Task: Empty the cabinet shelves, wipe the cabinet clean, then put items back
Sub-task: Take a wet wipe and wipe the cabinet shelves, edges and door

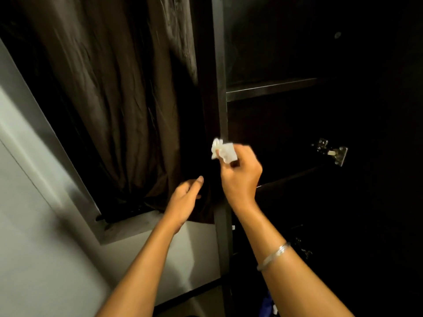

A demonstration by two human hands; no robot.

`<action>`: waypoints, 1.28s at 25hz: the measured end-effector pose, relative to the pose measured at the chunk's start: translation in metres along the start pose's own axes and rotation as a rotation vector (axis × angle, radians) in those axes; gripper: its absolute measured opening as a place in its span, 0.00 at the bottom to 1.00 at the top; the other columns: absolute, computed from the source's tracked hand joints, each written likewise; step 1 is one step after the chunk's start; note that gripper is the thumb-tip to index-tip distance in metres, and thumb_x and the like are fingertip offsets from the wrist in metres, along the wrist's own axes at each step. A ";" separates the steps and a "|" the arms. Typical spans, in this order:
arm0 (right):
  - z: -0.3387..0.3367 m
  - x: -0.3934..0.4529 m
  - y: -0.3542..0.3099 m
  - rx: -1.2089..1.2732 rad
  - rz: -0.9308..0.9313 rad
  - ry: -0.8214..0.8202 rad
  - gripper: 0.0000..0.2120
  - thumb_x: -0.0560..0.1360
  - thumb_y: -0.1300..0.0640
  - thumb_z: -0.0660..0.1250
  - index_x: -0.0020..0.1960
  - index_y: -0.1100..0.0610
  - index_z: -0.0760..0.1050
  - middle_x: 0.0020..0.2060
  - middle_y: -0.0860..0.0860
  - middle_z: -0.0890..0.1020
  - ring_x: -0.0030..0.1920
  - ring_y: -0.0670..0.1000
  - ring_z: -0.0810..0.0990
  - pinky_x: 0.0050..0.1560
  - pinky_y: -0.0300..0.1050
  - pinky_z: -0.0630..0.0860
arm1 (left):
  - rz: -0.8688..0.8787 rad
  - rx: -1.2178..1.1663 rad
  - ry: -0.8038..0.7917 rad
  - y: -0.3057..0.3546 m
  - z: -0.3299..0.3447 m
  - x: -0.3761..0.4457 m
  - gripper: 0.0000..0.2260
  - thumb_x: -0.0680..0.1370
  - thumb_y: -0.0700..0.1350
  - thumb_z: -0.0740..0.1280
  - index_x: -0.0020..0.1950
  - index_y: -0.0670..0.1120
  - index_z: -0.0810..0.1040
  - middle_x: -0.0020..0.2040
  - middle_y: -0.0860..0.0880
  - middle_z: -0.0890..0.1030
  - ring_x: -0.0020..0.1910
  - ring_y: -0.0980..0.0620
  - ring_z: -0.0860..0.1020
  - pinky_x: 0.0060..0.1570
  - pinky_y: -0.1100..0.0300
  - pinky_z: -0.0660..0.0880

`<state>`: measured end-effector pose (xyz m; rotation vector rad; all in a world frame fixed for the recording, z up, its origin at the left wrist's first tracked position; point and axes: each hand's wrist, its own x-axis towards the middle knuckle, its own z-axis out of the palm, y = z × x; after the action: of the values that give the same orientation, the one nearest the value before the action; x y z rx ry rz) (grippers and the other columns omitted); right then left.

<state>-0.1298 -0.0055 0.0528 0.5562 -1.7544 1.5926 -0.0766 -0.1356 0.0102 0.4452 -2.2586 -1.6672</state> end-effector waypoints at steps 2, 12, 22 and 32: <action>0.009 0.058 -0.037 0.028 -0.150 0.099 0.03 0.73 0.65 0.72 0.47 0.60 0.81 0.44 0.51 0.79 0.41 0.43 0.78 0.41 0.32 0.72 | 0.055 -0.030 0.012 0.013 -0.002 0.003 0.08 0.82 0.58 0.60 0.53 0.59 0.78 0.59 0.54 0.81 0.50 0.58 0.81 0.48 0.60 0.74; -0.026 0.047 -0.024 -0.055 -0.142 -0.069 0.09 0.77 0.67 0.65 0.48 0.53 0.73 0.39 0.43 0.77 0.38 0.41 0.77 0.38 0.31 0.70 | 0.357 -0.155 0.135 0.096 0.002 0.012 0.07 0.83 0.53 0.62 0.55 0.60 0.80 0.55 0.59 0.82 0.52 0.59 0.81 0.48 0.63 0.76; -0.015 0.073 -0.031 -0.388 -0.545 -0.103 0.06 0.76 0.60 0.67 0.48 0.60 0.82 0.48 0.53 0.80 0.48 0.50 0.79 0.45 0.42 0.79 | 0.441 -0.207 0.230 0.117 0.018 0.028 0.12 0.81 0.52 0.63 0.62 0.56 0.79 0.60 0.54 0.81 0.59 0.55 0.79 0.63 0.48 0.76; 0.003 0.171 -0.104 -0.246 -0.571 0.084 0.04 0.75 0.63 0.70 0.45 0.58 0.84 0.40 0.50 0.79 0.39 0.47 0.78 0.39 0.34 0.73 | 0.674 0.082 0.312 0.161 0.006 0.040 0.20 0.82 0.48 0.64 0.75 0.49 0.71 0.72 0.53 0.73 0.68 0.62 0.71 0.65 0.69 0.68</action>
<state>-0.1704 -0.0009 0.2491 0.7712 -1.5180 0.9770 -0.1274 -0.1019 0.1649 -0.0498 -1.9418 -1.0805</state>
